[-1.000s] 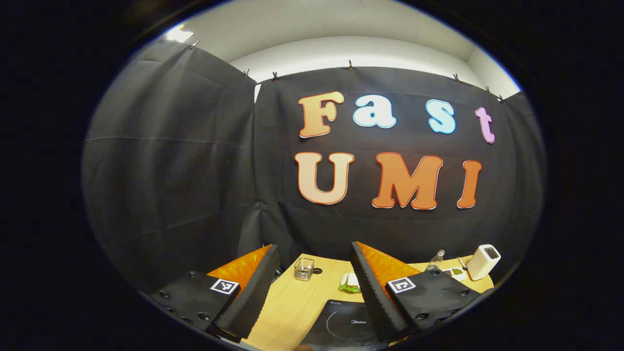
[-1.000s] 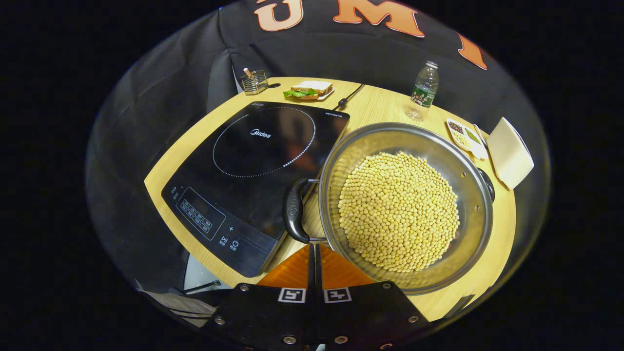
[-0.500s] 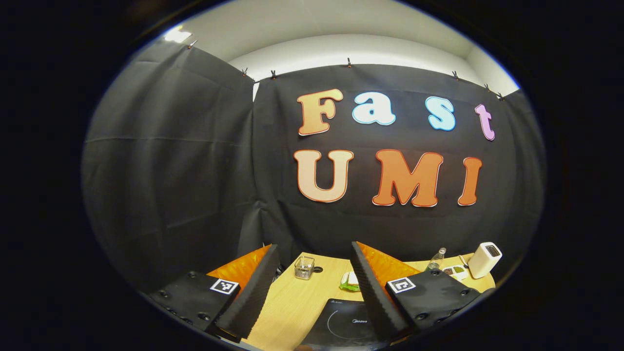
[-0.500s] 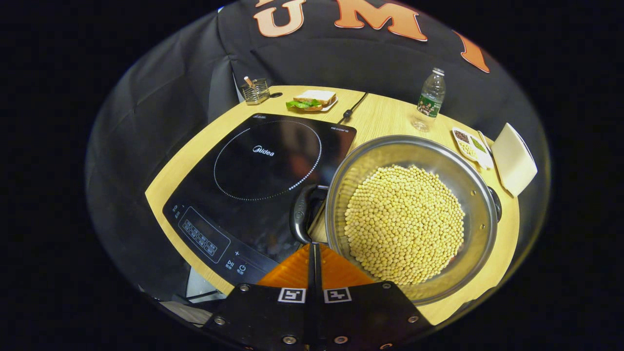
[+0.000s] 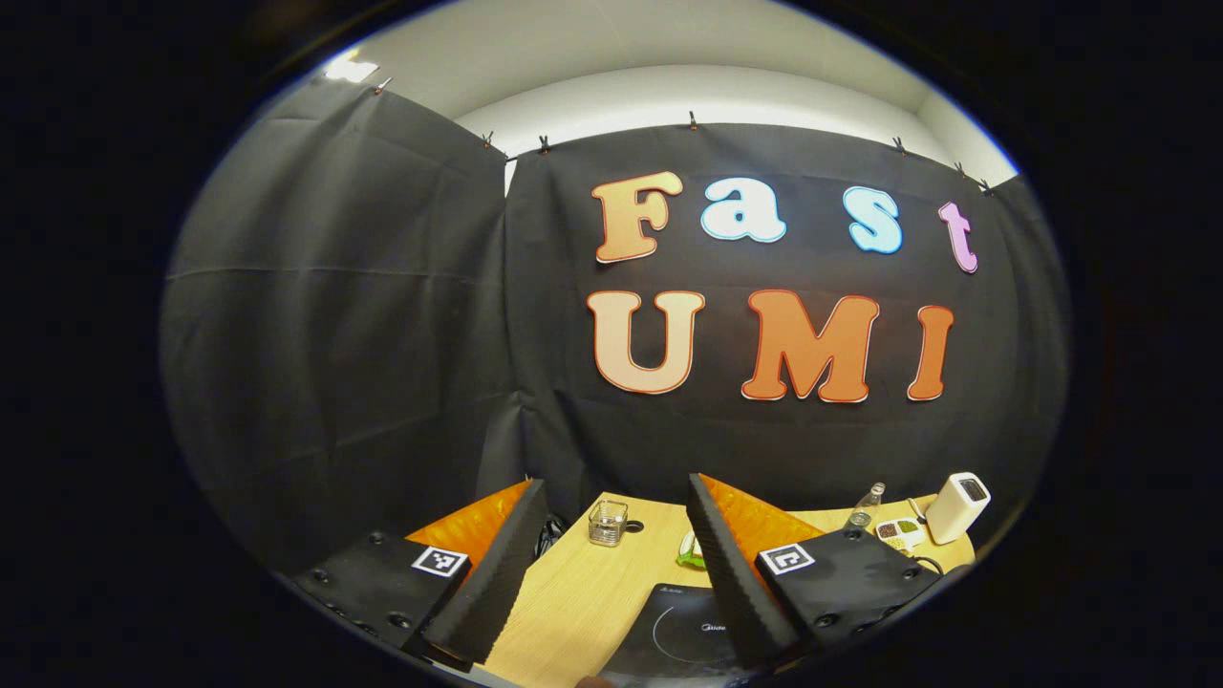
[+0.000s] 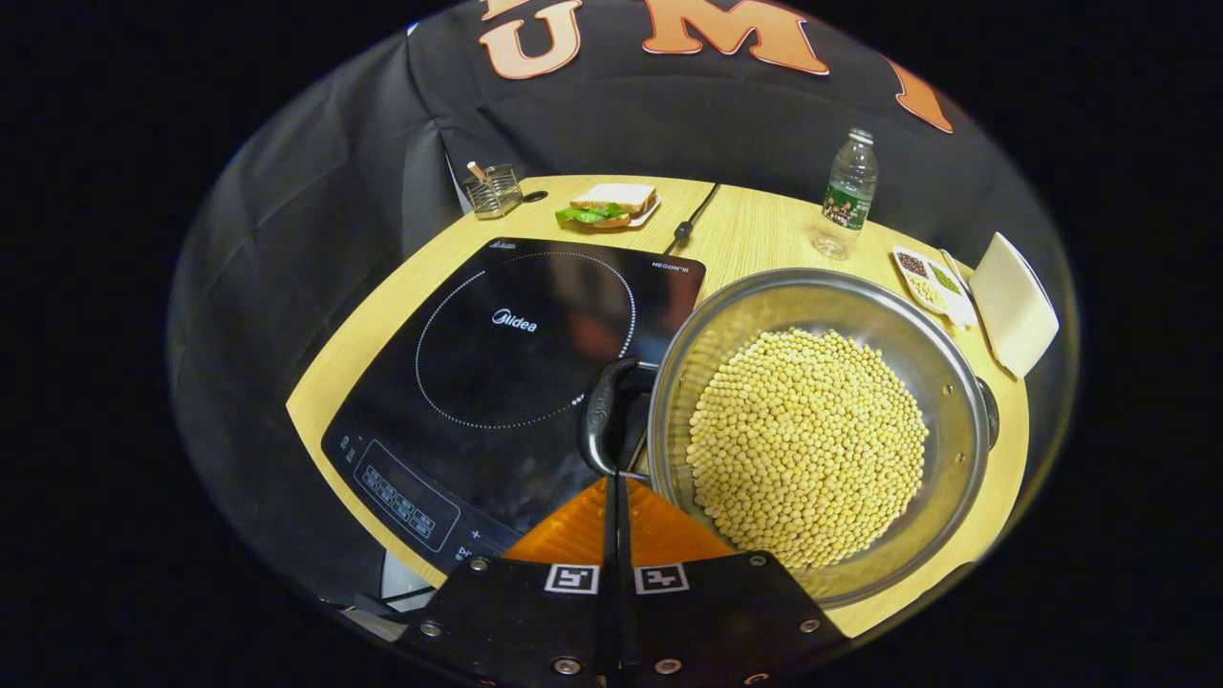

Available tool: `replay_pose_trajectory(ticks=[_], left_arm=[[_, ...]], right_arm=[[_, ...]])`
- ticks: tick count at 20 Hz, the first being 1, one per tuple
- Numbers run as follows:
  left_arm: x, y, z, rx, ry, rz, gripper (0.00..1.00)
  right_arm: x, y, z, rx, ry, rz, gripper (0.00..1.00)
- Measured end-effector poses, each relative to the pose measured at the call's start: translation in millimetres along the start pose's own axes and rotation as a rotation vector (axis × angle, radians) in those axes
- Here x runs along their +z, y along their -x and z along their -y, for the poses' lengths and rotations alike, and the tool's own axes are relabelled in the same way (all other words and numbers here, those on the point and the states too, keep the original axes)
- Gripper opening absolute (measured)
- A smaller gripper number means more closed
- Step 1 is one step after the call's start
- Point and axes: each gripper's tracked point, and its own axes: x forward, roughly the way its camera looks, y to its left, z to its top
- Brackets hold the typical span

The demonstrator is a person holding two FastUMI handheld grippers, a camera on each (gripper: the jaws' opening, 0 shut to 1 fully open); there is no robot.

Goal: First push the handle of the pot to place it horizontally, then grasp the pot with both hands and set it on the induction cooktop.

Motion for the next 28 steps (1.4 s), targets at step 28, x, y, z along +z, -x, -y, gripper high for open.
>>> replay_pose_trajectory(ticks=[28], left_arm=[[-11.5,9.3,33.5,-0.057,-0.037,-0.038,0.96]], right_arm=[[52.0,-29.7,-7.2,0.011,-0.004,0.09,0.0]])
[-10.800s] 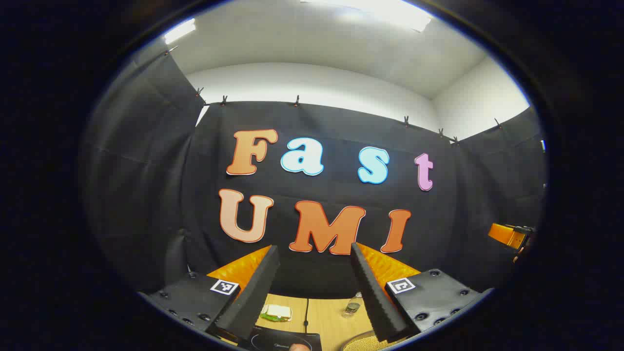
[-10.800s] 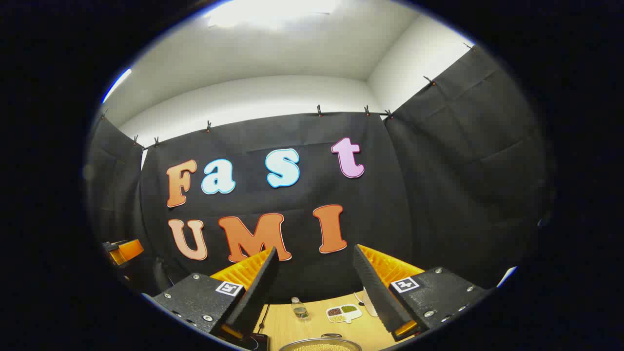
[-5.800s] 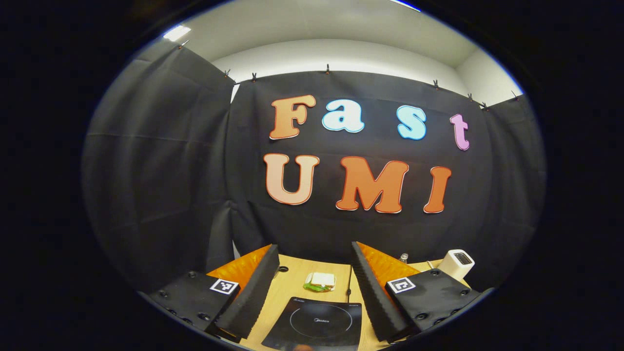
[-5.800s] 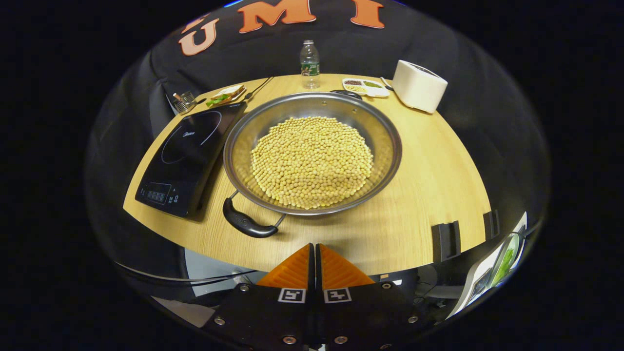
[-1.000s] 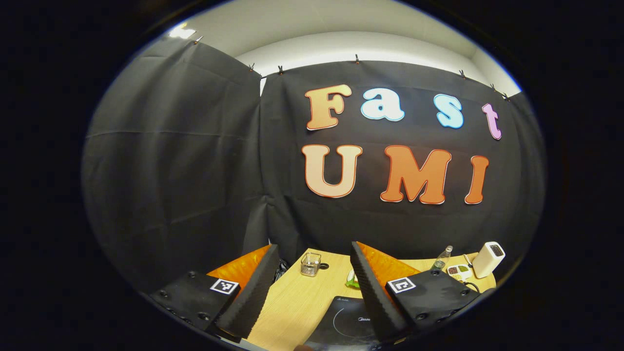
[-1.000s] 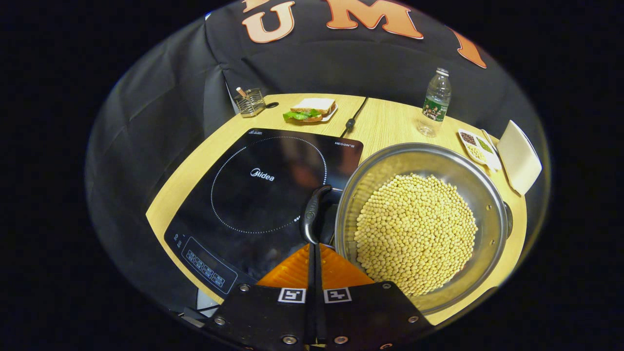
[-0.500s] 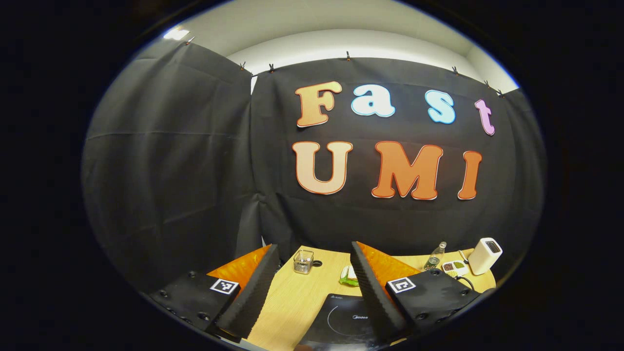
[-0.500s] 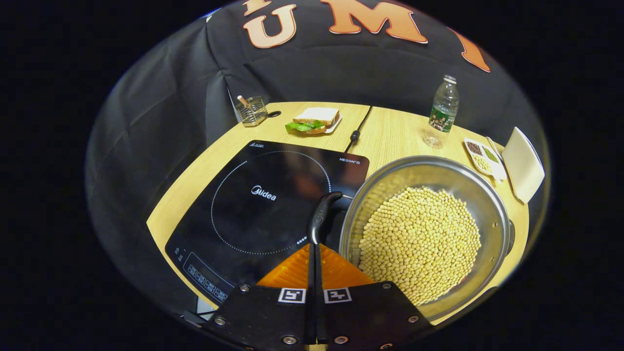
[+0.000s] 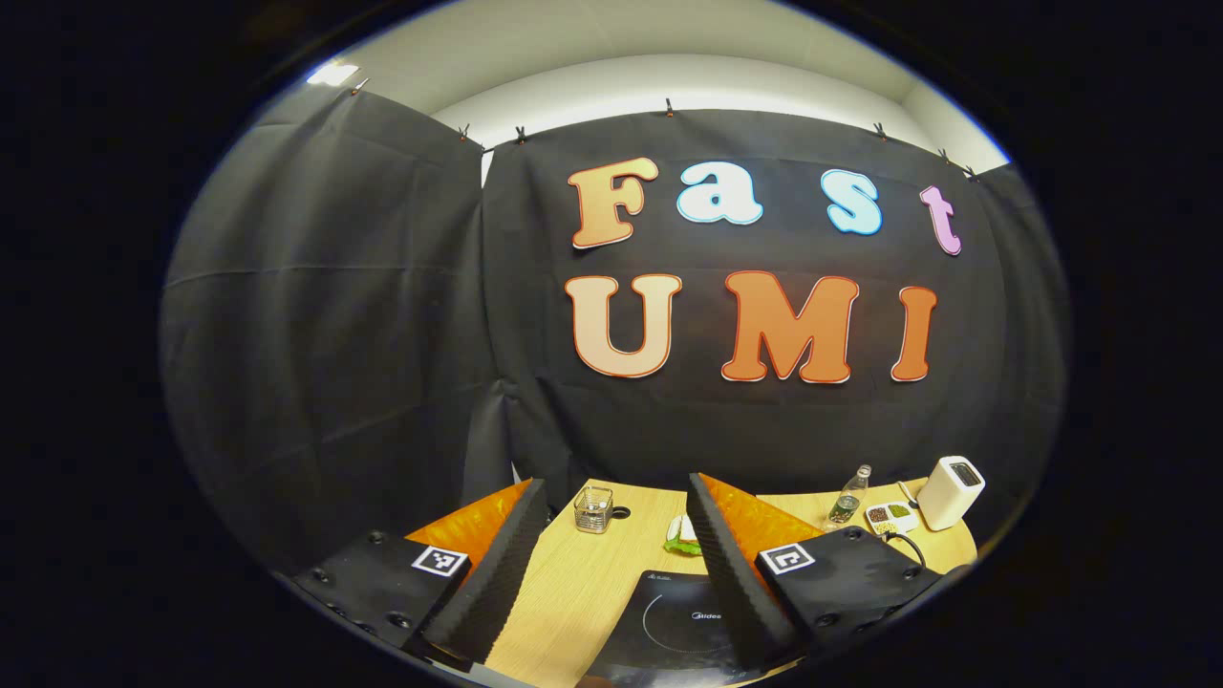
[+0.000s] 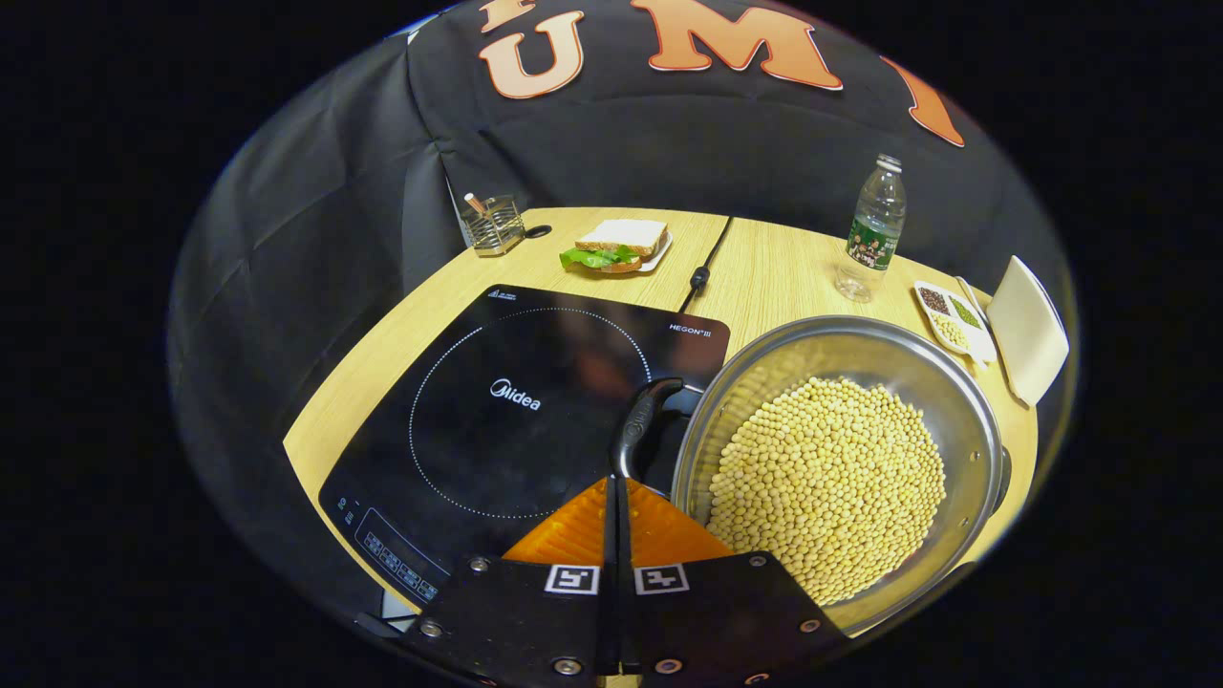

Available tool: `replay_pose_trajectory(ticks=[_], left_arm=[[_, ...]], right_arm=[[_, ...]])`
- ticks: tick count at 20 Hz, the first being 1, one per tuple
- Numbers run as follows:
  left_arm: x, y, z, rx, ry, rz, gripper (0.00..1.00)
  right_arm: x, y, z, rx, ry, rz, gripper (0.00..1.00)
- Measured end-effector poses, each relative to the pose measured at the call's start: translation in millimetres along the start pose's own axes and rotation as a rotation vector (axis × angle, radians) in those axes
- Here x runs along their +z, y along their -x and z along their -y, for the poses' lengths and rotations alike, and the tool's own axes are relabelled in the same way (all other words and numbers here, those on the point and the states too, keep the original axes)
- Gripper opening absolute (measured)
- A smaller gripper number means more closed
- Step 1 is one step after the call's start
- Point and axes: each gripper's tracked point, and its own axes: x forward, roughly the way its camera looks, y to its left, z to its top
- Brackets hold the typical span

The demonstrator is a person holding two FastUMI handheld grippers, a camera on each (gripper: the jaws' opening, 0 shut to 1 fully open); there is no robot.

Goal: First push the handle of the pot to place it horizontally, then grasp the pot with both hands and set it on the induction cooktop.

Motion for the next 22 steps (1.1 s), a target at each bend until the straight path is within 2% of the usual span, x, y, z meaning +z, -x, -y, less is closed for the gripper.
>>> replay_pose_trajectory(ticks=[6,10,18,22], left_arm=[[0.7,4.4,16.6,-0.039,0.007,0.006,0.96],[-15.8,-0.6,36.5,-0.084,0.024,-0.021,0.94],[-88.5,-13.7,104.6,-0.223,0.055,-0.154,0.96],[-150.3,-23.7,143.3,-0.275,0.032,-0.246,0.95]], right_arm=[[15.2,22.5,17.3,-0.021,-0.048,0.051,0.0],[19.4,50.8,40.6,-0.056,-0.084,0.096,0.0],[10.2,100.8,109.2,-0.177,-0.169,0.16,0.01],[-1.5,118.2,149.8,-0.239,-0.205,0.17,0.2]])
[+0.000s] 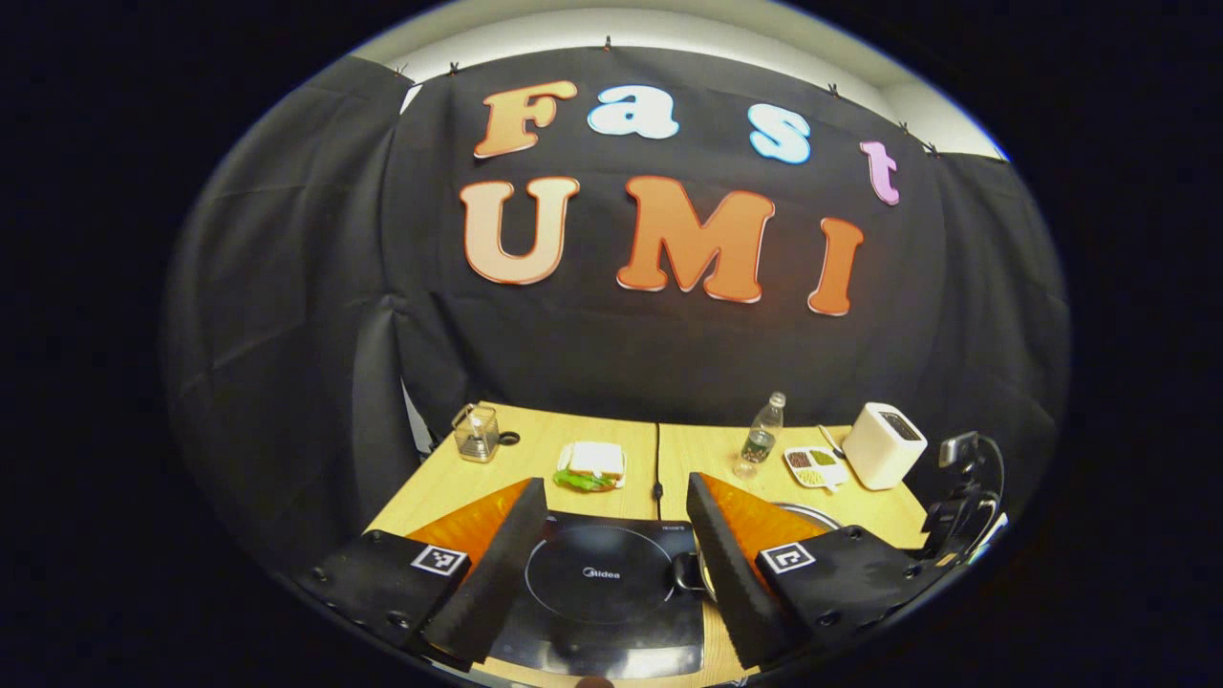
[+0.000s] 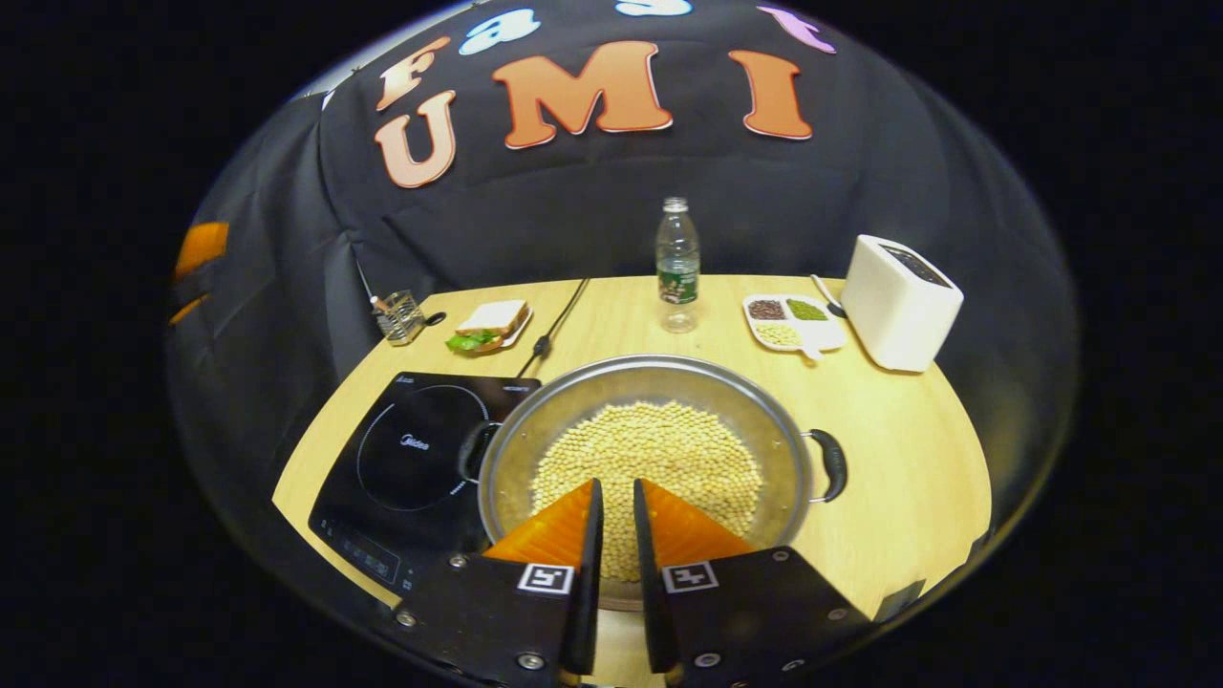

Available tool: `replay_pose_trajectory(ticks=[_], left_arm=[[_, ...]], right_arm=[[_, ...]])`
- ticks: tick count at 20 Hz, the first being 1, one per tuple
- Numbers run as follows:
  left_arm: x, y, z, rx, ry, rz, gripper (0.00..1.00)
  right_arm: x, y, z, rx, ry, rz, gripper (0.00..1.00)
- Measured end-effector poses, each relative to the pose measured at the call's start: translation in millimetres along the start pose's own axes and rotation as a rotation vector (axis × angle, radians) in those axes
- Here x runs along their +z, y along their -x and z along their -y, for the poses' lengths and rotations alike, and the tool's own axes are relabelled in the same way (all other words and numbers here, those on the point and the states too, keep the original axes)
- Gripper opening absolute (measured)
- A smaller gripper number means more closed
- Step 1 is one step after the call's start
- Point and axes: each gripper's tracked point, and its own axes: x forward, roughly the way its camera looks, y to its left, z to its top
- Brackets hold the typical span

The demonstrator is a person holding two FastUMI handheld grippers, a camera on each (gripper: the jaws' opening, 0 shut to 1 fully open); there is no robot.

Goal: First push the handle of the pot to place it horizontally, then grasp the pot with both hands and set it on the induction cooktop.

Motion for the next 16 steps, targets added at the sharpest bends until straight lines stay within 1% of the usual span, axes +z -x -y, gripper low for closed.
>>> replay_pose_trajectory(ticks=[1,2,3,4,5,6,7,8,9,10,13,16], left_arm=[[-14.3,-9.8,9.3,-0.015,-0.006,-0.023,0.94],[-28.3,-17.7,17.0,-0.033,-0.011,-0.05,0.96],[-46.1,-25.3,26.0,-0.055,-0.008,-0.075,0.96],[-60.6,-32.0,34.3,-0.076,-0.002,-0.101,0.96],[-75.5,-38.4,42.0,-0.091,0.005,-0.125,0.96],[-89.3,-44.9,50.4,-0.109,0.008,-0.15,0.96],[-101.6,-51.3,58.3,-0.123,0.007,-0.164,0.96],[-113.1,-59.6,67.2,-0.137,-0.001,-0.179,0.98],[-124.9,-69.5,72.5,-0.145,-0.006,-0.195,0.96],[-136.8,-77.9,76.3,-0.152,-0.005,-0.219,0.96],[-167.9,-98.1,85.9,-0.168,0.017,-0.299,0.96],[-189.2,-118.6,85.7,-0.156,0.005,-0.344,0.96]], right_arm=[[-0.6,1.2,11.7,-0.018,-0.012,0.0,0.3],[-2.0,2.0,21.9,-0.034,-0.027,0.002,0.33],[-2.0,1.0,31.4,-0.05,-0.039,0.003,0.4],[-2.4,-0.9,41.1,-0.065,-0.045,0.0,0.45],[-4.2,-2.7,49.5,-0.082,-0.047,-0.003,0.55],[-5.1,-4.6,59.4,-0.101,-0.044,-0.007,0.58],[-6.4,-6.0,67.9,-0.12,-0.039,-0.01,0.66],[-5.3,-7.4,77.2,-0.139,-0.038,-0.011,0.7],[-6.7,-9.4,84.6,-0.155,-0.042,-0.015,0.76],[-7.8,-11.7,89.7,-0.162,-0.049,-0.02,0.79],[-10.6,-24.0,105.1,-0.179,-0.058,-0.043,0.95],[-15.5,-42.5,116.8,-0.191,-0.05,-0.073,0.95]])
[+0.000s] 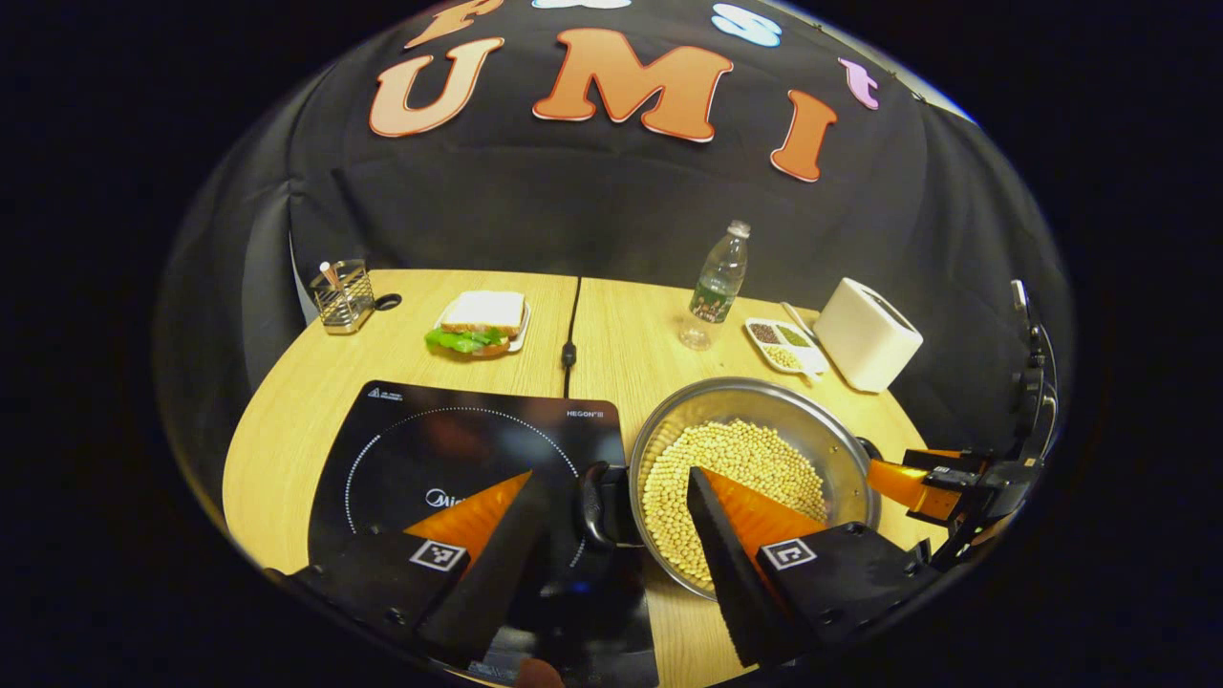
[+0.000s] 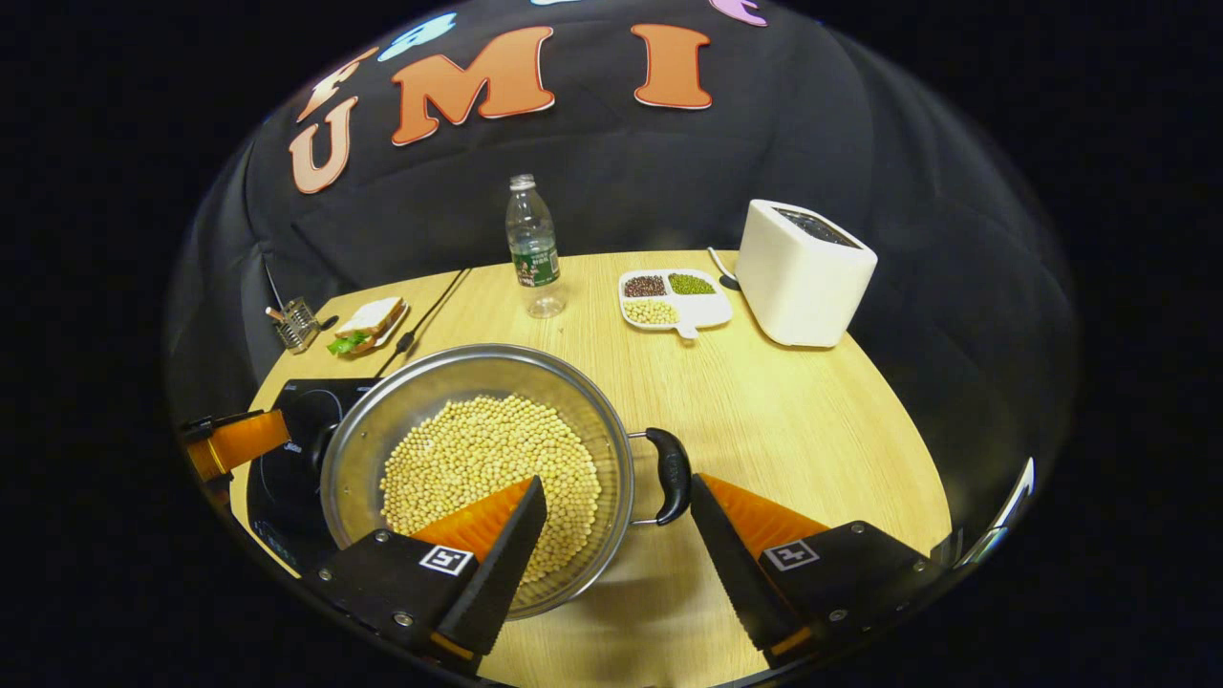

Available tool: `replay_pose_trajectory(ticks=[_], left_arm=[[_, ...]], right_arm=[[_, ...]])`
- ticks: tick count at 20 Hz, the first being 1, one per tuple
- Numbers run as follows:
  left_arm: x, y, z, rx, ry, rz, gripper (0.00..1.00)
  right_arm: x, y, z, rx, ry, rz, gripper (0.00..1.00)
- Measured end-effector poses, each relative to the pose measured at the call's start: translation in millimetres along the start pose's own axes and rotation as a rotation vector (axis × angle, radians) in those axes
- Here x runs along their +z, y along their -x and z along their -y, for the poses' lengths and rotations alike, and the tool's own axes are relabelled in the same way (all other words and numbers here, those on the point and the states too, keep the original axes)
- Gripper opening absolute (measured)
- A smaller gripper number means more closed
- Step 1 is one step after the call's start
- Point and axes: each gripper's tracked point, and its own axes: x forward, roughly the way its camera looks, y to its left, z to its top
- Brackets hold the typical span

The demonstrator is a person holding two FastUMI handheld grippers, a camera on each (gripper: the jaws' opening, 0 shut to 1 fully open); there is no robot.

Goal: First push the handle of the pot to place it horizontally, then grasp the pot with both hands and set it on the induction cooktop.

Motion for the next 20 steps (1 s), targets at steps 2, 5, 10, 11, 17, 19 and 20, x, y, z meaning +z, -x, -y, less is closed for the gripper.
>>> replay_pose_trajectory(ticks=[2,5,10,11,17,19,20], left_arm=[[-8.9,-15.2,-1.0,-0.001,-0.003,-0.031,0.97],[-24.2,-32.1,-5.4,0.021,-0.009,-0.088,0.97],[-38.1,-48.2,-12.7,0.05,0.004,-0.147,0.96],[-34.2,-50.8,-13.5,0.049,-0.011,-0.136,0.96],[-38.9,-55.8,-0.9,0.063,-0.147,-0.077,0.8],[-42.9,-55.8,-2.2,0.117,-0.176,-0.075,0.7],[-42.4,-56.4,-2.5,0.123,-0.166,-0.077,0.68]], right_arm=[[-1.7,-15.4,6.2,-0.007,-0.002,-0.02,0.95],[-10.8,-32.7,13.6,-0.008,-0.011,-0.068,0.95],[-21.4,-45.1,13.9,0.005,0.001,-0.108,0.95],[-22.1,-46.7,12.4,0.009,0.0,-0.114,0.93],[-25.8,-54.4,12.5,0.022,-0.039,-0.132,0.67],[-29.0,-54.5,10.2,0.056,-0.066,-0.15,0.65],[-29.2,-54.7,11.1,0.065,-0.084,-0.152,0.63]])
